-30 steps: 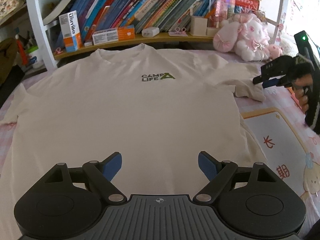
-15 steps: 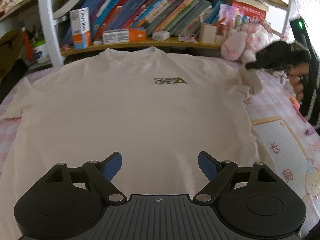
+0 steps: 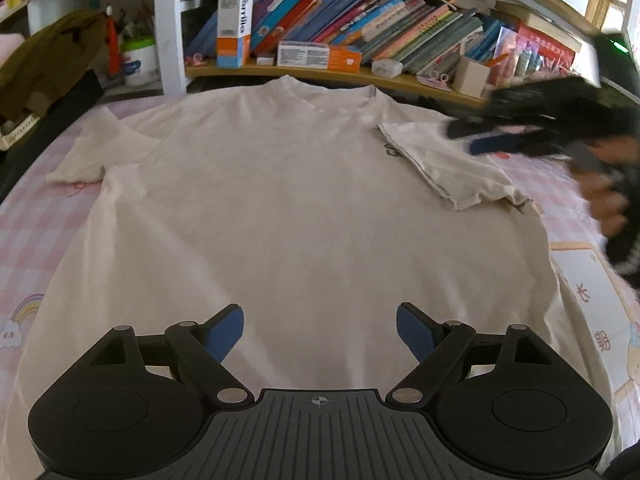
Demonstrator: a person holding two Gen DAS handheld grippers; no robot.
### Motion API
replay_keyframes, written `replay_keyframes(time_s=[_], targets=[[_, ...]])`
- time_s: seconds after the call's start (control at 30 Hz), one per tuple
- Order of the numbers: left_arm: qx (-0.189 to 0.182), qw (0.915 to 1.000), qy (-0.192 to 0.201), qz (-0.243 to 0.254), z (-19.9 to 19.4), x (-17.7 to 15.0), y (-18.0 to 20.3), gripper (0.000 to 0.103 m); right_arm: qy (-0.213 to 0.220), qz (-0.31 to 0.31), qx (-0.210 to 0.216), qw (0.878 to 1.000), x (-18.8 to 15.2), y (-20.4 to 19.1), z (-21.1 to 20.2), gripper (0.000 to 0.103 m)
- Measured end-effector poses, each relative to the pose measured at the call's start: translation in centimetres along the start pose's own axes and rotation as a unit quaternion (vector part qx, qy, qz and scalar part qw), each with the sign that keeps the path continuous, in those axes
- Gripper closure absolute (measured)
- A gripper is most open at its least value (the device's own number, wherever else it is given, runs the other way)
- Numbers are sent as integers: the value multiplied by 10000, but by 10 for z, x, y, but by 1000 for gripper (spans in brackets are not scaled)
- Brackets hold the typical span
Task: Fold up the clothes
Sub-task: 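Fold the sleeve and side panel over the shirt body with the right tool, then open the right tool and withdraw it from the folded side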
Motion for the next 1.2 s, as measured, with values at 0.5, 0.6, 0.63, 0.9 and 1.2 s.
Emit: replay_keyframes(time_s=[0.5, 0.6, 0.63, 0.9, 1.2], targets=[[-162, 9998, 26, 60, -5, -8, 9, 17, -393, -2971, -372, 9533, -70, -17, 5, 62], [-175, 9998, 36, 74, -8, -9, 11, 17, -665, -3441, -642, 9344, -81, -22, 30, 67], [-178, 9998, 38, 75, -8, -9, 12, 17, -707, -3473, -714, 9324, -82, -21, 35, 77], [-143, 9999, 1, -38, -9, -9, 10, 17, -343, -1367, -618, 9881, -54, -6, 20, 88], [-160, 9999, 24, 11, -9, -6, 16, 17, -553, -1095, -399, 9916, -67, -10, 6, 57]])
Point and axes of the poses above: each gripper's, at about its wrist camera, not at the fingertips, and z roughly the way its jaws point, y to its right, x to its top, the point moved 4 cm from there along z, roughly the way its jaws point, and after that the axes turned 11 degrees about y, right-handed, at the moved point
